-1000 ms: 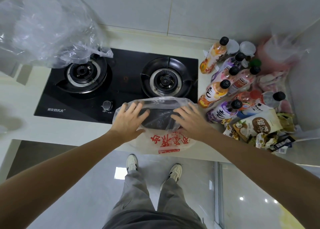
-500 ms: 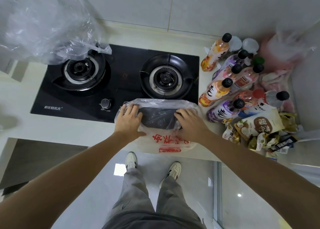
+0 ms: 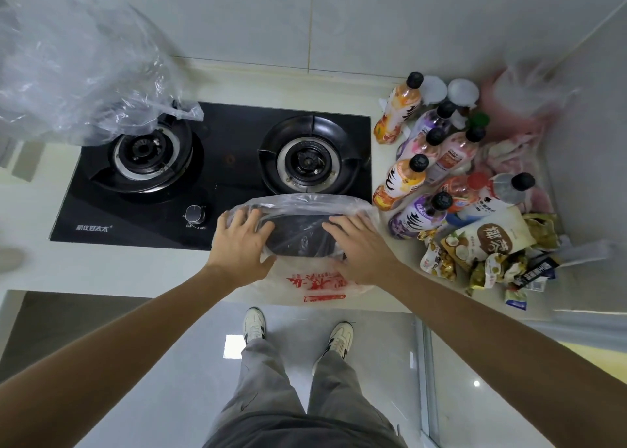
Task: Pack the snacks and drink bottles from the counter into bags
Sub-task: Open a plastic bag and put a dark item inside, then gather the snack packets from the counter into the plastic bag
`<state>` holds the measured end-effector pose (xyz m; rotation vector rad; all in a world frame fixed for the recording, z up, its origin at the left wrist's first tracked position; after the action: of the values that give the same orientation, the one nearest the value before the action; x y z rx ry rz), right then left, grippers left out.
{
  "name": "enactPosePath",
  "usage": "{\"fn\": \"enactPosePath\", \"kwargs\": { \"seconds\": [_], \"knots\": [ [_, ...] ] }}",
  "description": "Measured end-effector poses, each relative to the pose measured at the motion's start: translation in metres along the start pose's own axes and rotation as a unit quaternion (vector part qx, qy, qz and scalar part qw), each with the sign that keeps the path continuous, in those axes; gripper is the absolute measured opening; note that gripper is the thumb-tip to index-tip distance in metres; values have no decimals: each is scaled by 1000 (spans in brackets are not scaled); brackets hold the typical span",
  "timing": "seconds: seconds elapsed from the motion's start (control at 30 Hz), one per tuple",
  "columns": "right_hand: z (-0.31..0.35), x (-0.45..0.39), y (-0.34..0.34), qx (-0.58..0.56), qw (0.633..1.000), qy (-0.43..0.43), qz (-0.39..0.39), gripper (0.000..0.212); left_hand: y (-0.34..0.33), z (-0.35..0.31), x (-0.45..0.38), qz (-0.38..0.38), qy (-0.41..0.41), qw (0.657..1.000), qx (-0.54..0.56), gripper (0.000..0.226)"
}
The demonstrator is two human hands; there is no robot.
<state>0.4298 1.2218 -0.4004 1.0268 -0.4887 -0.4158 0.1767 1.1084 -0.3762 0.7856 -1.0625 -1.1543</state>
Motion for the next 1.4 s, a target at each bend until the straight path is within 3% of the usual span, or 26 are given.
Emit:
{"fn": "enactPosePath", "kwargs": {
  "seconds": [0.37, 0.63, 0.97, 1.2, 1.4],
  "knots": [
    [17, 59, 40, -84, 983, -5, -163, 61, 64, -46, 12, -103, -19, 994, 35, 62],
    [-5, 138, 55, -105, 965, -116, -208, 50, 108, -123, 9, -160, -112, 973, 119, 53],
    [-57, 241, 40, -146, 896, -288, -304, 43, 134, -217, -4, -72, -199, 957, 198, 57],
    [-135, 299, 32, -267, 790, -444, -328, 30, 163, -309, -29, 5, -163, 935, 315, 57],
    [-191, 304, 35, -322, 764, -447, -335, 35, 165, -379, -64, 75, -66, 915, 391, 48]
  ]
}}
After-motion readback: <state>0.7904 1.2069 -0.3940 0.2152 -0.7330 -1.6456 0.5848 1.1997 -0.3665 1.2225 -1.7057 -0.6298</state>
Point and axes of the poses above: each hand's wrist, its own x-axis away from the middle knuckle, its own y-axis out of the back of the hand, z = x × y, the point moved 1 cm from there along -x, towards the middle knuckle, and after that the axes turned 13 degrees about -x, right-handed, at the moved point
